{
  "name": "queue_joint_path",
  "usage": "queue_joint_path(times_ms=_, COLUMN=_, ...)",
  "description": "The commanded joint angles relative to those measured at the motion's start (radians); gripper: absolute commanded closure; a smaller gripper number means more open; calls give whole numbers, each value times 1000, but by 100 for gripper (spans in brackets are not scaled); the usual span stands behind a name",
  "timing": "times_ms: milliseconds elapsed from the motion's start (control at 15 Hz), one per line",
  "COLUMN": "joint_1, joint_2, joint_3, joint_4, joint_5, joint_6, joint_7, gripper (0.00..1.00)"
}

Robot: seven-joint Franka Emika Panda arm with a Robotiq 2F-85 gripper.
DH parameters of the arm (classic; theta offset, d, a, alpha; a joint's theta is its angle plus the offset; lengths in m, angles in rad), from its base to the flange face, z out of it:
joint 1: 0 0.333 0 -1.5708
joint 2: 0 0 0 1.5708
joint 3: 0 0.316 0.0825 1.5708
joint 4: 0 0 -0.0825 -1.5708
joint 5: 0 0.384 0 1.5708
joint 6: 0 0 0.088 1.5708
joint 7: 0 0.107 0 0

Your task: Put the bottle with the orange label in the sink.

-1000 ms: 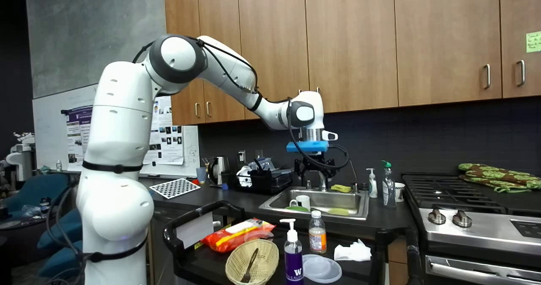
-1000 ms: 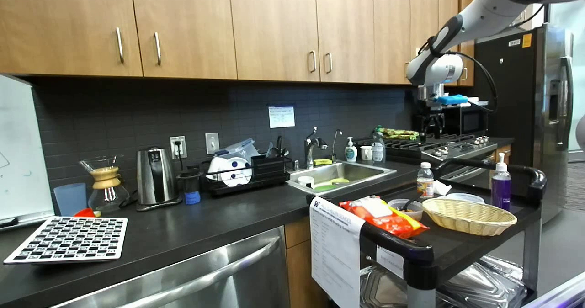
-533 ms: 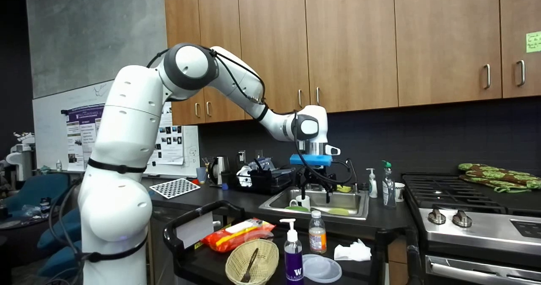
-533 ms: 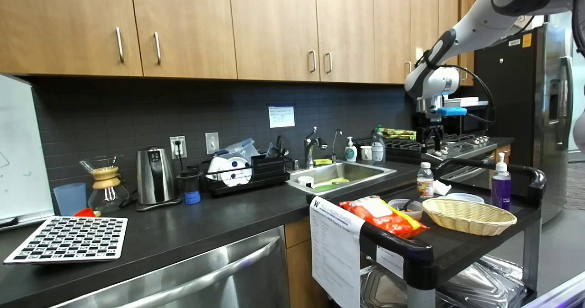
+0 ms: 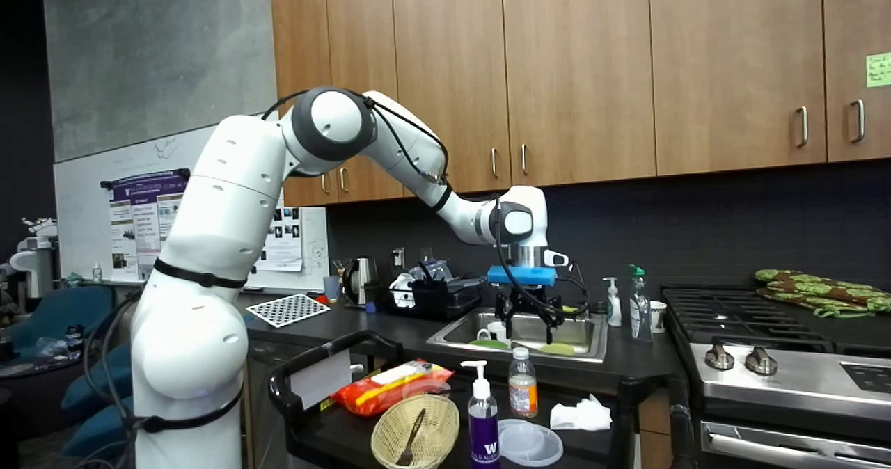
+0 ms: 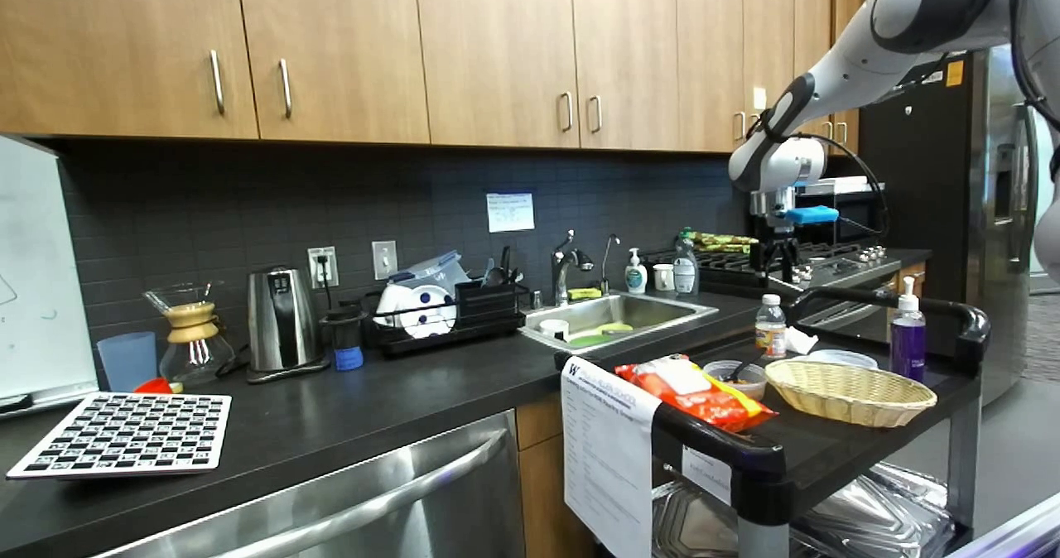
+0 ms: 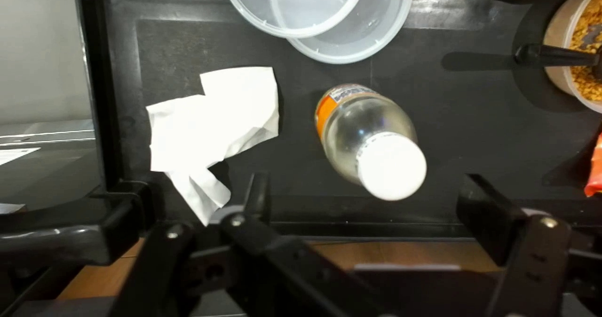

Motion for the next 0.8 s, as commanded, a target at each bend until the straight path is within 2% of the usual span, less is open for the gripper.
queue_joint_path(times_ms=0, joint_1=-38, joint_2=58, joint_3=24, joint_4=76, joint_5=11, joint_6=1, joint_7=-34, gripper=0)
queue_joint_path(times_ms=267, joint_1=-52, joint_2=80, joint_3=52, joint_4=103, joint_5=27, joint_6=-6, joint_7=-51, gripper=0)
queue_joint_path(times_ms=733, joint_1=-51, joint_2=78, joint_3=92, joint_4=79, joint_5=74, joint_6=-20, joint_7=-76, gripper=0)
